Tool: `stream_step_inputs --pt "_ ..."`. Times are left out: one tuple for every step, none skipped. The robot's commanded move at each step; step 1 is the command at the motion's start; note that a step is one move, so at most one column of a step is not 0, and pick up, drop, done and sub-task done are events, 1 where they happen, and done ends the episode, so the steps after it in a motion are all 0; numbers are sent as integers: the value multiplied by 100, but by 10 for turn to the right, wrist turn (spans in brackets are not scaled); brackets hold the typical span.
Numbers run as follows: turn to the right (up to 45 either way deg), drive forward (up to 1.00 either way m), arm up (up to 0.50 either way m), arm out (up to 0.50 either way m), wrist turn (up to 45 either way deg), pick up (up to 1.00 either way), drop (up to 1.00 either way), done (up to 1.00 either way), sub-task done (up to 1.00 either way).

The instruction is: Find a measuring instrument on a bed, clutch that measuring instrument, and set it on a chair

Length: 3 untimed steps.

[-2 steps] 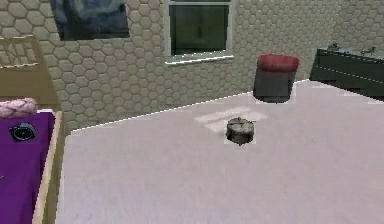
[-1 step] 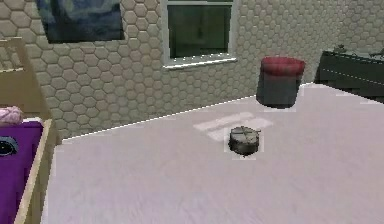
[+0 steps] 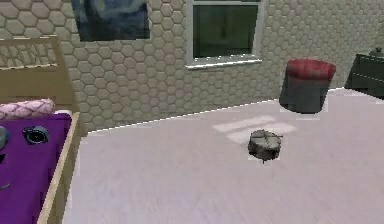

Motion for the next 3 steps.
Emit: stream_step_inputs --pt "0 20 0 0 0 0 0 0 0" --pt "-180 0 0 0 0 0 0 0 0" --pt "0 100 0 0 0 0 0 0 0"
